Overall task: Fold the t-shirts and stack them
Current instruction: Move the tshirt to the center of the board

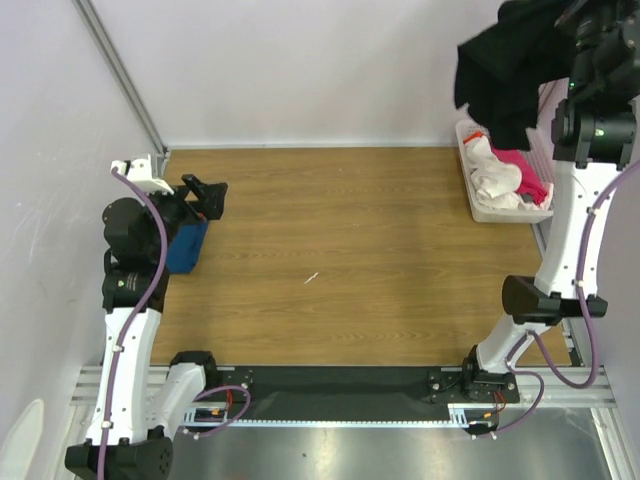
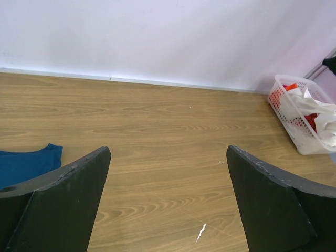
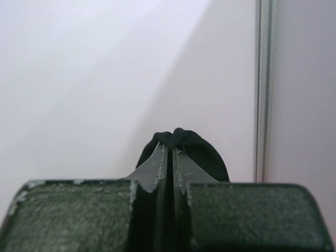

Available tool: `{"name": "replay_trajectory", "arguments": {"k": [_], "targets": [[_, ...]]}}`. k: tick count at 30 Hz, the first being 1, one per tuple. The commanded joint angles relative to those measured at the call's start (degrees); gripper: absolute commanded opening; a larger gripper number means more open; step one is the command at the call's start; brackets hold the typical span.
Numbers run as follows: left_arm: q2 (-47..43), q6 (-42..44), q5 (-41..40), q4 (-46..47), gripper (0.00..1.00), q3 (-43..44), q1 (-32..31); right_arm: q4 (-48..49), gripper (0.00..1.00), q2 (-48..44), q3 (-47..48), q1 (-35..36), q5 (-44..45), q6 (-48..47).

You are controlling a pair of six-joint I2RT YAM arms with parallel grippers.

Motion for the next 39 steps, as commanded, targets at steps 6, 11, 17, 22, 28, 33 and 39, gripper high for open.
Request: {"name": "replay_trajectory", "arguments": {"k": [6, 11, 17, 22, 28, 33, 39], "targets": [[-0.69, 0.38, 1.04, 2.73, 1.00, -0.13, 0.15, -1.78, 0.00, -4.60, -4.20, 8.47, -15.87, -2.45], [-0.95, 0.12, 1.12, 2.90, 1.00, -0.21, 0.15, -5.15, 0.00, -11.95, -16.12, 20.15, -21.59, -2.63], [-0.87, -0.23, 3.94, 4.31, 1.00, -1.00, -0.37, 3.73, 0.00, -20.33, -45.02, 32.03, -16.51, -2.19], [-1.22, 0.12, 3.94, 4.22, 1.00, -1.01, -1.08, 7.43, 0.00, -17.62, -56.93, 36.96, -18.50, 1.92], [-0.78, 0.82, 3.50, 3.96, 1.00, -1.18, -1.25, -3.19, 0.85, -10.41, -60.97, 38.99, -20.46, 4.48], [4.75, 1.97, 2.98, -1.38, 1.00, 1.71, -4.24, -3.65, 0.99, -13.91, -66.95, 30.14, -23.59, 13.43], [14.94, -1.98, -12.28, -7.11, 1.00, 6.28, -16.60, 2.69, 1.00, -18.05, -75.92, 20.80, -23.83, 17.94]]}}
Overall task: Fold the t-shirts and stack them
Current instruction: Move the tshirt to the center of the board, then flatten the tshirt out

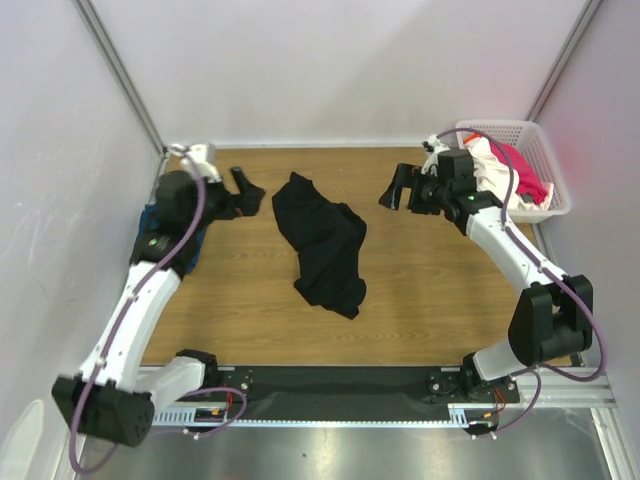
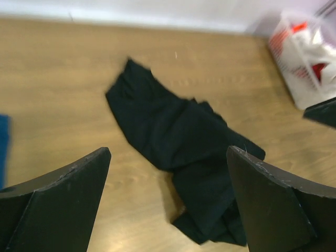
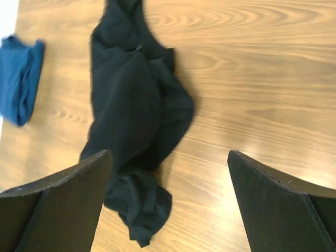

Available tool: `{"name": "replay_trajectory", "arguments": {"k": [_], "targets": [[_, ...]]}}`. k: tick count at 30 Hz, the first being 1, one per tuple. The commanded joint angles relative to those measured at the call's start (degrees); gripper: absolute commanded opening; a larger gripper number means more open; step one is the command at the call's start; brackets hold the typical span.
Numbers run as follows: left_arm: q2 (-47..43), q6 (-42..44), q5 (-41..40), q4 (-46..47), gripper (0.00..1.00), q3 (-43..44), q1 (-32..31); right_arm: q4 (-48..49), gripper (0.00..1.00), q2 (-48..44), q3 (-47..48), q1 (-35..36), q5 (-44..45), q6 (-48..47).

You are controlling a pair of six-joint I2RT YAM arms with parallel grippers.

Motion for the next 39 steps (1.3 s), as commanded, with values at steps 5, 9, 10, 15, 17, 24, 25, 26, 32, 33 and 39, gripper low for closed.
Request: {"name": "replay_trajectory", "arguments": {"k": [5, 9, 10, 15, 17, 24, 25, 26, 32, 33, 39], "targets": [[12.47, -12.57, -15.77, 4.74, 1.00, -0.05, -12.14, 7.46, 0.99, -0.97, -3.92, -0.63, 1.78, 5.31], [20.29, -18.55, -15.77, 8.55, 0.98, -2.70, -14.33, 6.76, 0.99, 0.62, -3.75, -0.10, 3.00, 3.73], [20.92, -19.86, -15.50, 8.73, 0.97, -3.40, -15.03, 6.42, 0.99, 0.53, -3.75, -0.01, 3.36, 2.60], [19.44, -24.00, -14.54, 16.19, 0.95, -11.74, -22.05, 7.81, 1.00, 0.44, -5.59, -0.01, 7.74, 1.18], [17.77, -27.34, -16.28, 17.08, 0.95, -16.05, -23.91, 8.34, 1.00, 0.97, -5.68, -0.28, 8.02, 2.06], [16.27, -33.59, -15.60, 33.85, 0.94, -29.06, -28.22, 8.52, 1.00, -0.26, -6.65, 1.30, 6.96, 2.94], [16.62, -33.15, -15.07, 37.70, 0.93, -29.50, -28.22, 8.43, 1.00, -0.52, -6.47, 1.57, 7.40, 2.85], [17.40, -32.80, -14.63, 40.34, 0.92, -30.12, -28.22, 8.35, 1.00, -0.78, -6.21, 2.09, 7.93, 2.50], [20.22, -31.30, -12.95, 56.45, 0.44, -34.43, -28.22, 5.71, 1.00, -0.61, -3.05, 2.89, 10.83, 1.71], [20.57, -31.21, -12.95, 56.80, 0.28, -34.52, -28.14, 5.01, 1.00, -0.96, -2.78, 2.89, 11.09, 1.53], [15.67, -26.23, -16.37, 45.51, 0.00, -30.16, -25.51, 3.69, 1.00, -1.75, -1.29, 2.71, 12.50, 1.09]]}}
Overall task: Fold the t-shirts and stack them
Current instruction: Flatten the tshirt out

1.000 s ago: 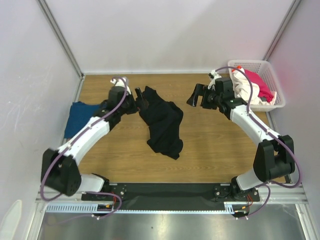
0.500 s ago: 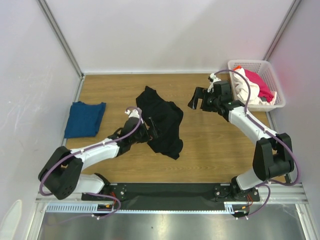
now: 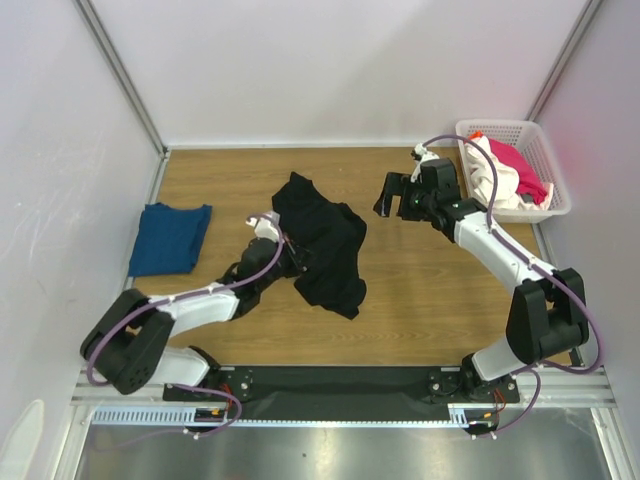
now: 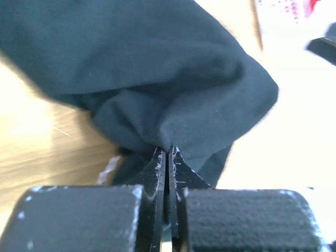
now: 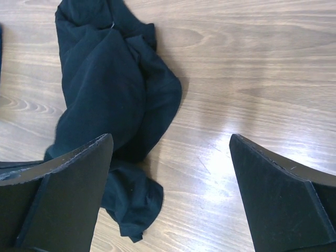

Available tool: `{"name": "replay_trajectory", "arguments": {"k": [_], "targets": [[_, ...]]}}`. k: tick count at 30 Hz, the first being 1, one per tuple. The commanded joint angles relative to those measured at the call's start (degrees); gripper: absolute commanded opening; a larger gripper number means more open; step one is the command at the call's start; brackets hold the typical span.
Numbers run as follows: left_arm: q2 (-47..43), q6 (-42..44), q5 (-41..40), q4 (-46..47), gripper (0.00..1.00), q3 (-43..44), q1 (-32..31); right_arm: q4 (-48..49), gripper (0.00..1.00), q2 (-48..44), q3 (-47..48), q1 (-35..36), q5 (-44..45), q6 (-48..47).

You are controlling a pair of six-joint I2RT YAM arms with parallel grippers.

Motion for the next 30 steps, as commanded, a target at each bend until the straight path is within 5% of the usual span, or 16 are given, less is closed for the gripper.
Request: {"name": "replay_trajectory", "arguments": {"k": [1, 2, 6, 12, 16, 26, 27, 28, 29, 30], "targets": [[-9.24, 6.09, -5.02, -15.04, 0.00, 6.71, 2.32, -0.92, 1.00, -2.30, 4.07, -0.06, 1.73, -0.92], [-11.64, 8.63, -13.49, -21.17, 0.00, 9.79, 2.41, -0.93, 1.00, -2.39, 4.42, 0.02, 1.73, -0.83], [-20.88, 27.41, -27.01, -38.78, 0.00, 29.61, 2.68, -0.75, 1.00, -2.30, 5.83, -0.24, 2.51, 0.31], [-15.02, 41.51, -14.23, -54.16, 0.00, 49.86, 1.28, -1.72, 1.00, -1.77, 7.33, -3.66, 0.85, 3.21], [-8.33, 44.34, -7.08, -58.40, 0.00, 48.67, -2.50, -1.45, 1.00, -3.18, 5.04, -4.89, 1.37, 3.91], [3.28, 46.20, -4.88, -61.40, 0.02, 46.56, -20.52, -3.04, 1.00, -4.85, 1.53, -7.53, 1.29, 3.92], [3.45, 45.58, -4.18, -61.05, 0.12, 46.56, -20.52, -3.12, 1.00, -5.02, 1.35, -7.53, 1.46, 4.00], [3.37, 44.88, -4.35, -60.52, 0.38, 46.56, -20.52, -2.86, 1.00, -5.20, 1.26, -7.71, 1.29, 3.92], [3.19, 43.65, -5.91, -60.08, 0.99, 46.73, -20.52, -2.69, 1.00, -5.20, 1.17, -7.80, 1.20, 3.92], [3.02, 43.29, -6.71, -59.29, 1.00, 47.17, -20.52, -2.60, 1.00, -5.20, 1.17, -7.80, 0.94, 4.00]]}}
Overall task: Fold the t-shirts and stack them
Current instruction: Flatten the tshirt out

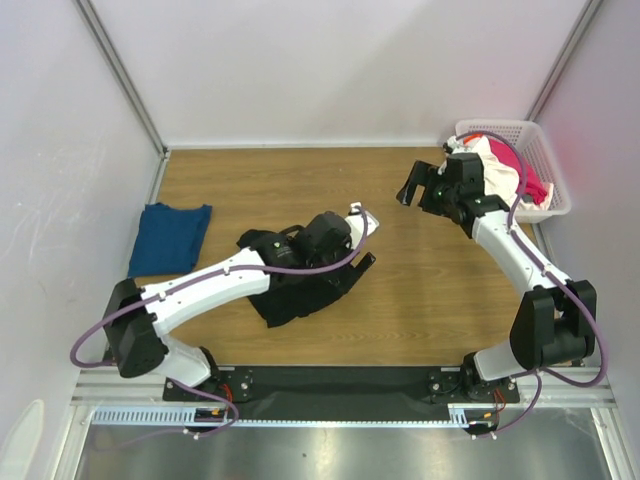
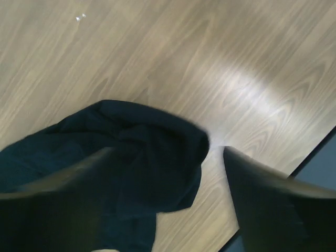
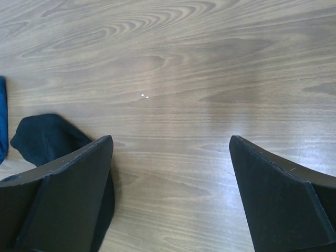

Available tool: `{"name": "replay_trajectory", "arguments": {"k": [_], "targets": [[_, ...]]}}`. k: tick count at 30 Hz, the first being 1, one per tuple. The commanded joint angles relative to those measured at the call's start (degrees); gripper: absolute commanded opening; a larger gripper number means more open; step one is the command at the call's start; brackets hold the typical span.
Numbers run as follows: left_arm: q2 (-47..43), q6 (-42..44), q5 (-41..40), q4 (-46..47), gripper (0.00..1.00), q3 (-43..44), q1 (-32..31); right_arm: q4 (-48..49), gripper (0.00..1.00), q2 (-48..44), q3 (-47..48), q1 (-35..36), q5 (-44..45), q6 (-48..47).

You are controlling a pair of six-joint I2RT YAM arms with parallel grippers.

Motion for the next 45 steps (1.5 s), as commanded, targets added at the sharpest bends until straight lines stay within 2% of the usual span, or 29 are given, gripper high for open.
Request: {"name": "replay_trajectory", "arguments": {"k": [1, 2, 4, 7, 10, 14, 19, 21, 23, 25, 28, 34, 38, 39, 40, 43, 44, 45], "targets": [[-3.06, -1.93, -2.60, 3.40, 1.00, 2.71, 0.87, 0.94, 1.00, -2.40, -0.20, -0.32, -1.44, 0.35], [-3.24, -3.42, -6.27, 3.58, 1.00, 3.15, 1.40, 1.29, 1.00, -2.23, -0.38, -0.24, -2.24, -0.08], [-3.50, -6.23, -8.50, 2.36, 1.00, 4.73, 3.41, 1.56, 1.00, -1.97, -0.73, 1.07, -3.56, -1.05], [-5.34, -14.83, -8.16, -0.11, 1.00, 4.40, 12.01, 0.51, 0.99, -1.70, 0.05, 5.20, -0.24, -4.47], [-12.00, -24.57, -7.54, 3.30, 1.00, -5.85, 24.20, 0.85, 1.00, -0.91, 1.11, 13.18, 1.44, -7.72], [-16.06, -29.69, 0.09, 10.24, 1.00, -14.58, 32.50, 3.23, 1.00, 1.71, 3.12, 17.16, 1.44, -9.23], [-11.69, -35.76, -0.59, 18.33, 0.99, -18.29, 33.22, -1.51, 1.00, 6.65, 8.84, 16.29, 5.93, -6.69], [-9.14, -38.75, -0.86, 22.02, 0.90, -18.55, 33.22, -1.78, 1.00, 6.39, 8.07, 14.02, 3.49, -5.54], [-4.66, -40.94, -1.47, 23.35, 0.85, -17.33, 33.13, -1.34, 1.00, 5.34, 6.66, 12.61, 2.42, -4.14], [-1.41, -42.53, -1.91, 24.14, 0.84, -16.80, 32.69, -1.34, 1.00, 2.97, 4.21, 11.37, 3.20, -4.22], [0.80, -44.20, -4.89, 24.76, 0.89, -16.36, 30.77, -1.51, 1.00, 0.16, 1.48, 9.97, 5.13, -4.83], [7.39, -46.05, -11.75, 24.15, 0.85, -14.25, 26.90, -1.17, 1.00, -1.43, -0.12, 7.94, 3.82, -4.22], [9.24, -47.55, -16.06, 24.76, 0.64, -14.95, 26.63, -1.08, 1.00, -1.52, -0.03, 7.85, 3.20, -4.39], [9.33, -47.64, -16.94, 24.93, 0.64, -15.04, 26.63, -1.16, 1.00, -1.52, -0.12, 7.85, 3.38, -4.57], [9.59, -47.55, -17.81, 25.28, 0.59, -15.21, 26.63, -1.16, 1.00, -1.61, -0.12, 7.76, 3.47, -4.66], [9.77, -46.59, -18.44, 26.25, 0.30, -15.48, 26.63, -1.25, 1.00, -1.53, -0.12, 7.68, 3.47, -4.75], [9.68, -46.50, -18.44, 26.25, 0.01, -15.30, 26.63, -1.34, 1.00, -1.52, -0.12, 7.68, 3.47, -4.66], [9.42, -46.32, -18.53, 25.99, 0.00, -15.13, 26.71, -1.25, 1.00, -1.70, -0.12, 7.59, 3.47, -4.66]]}}
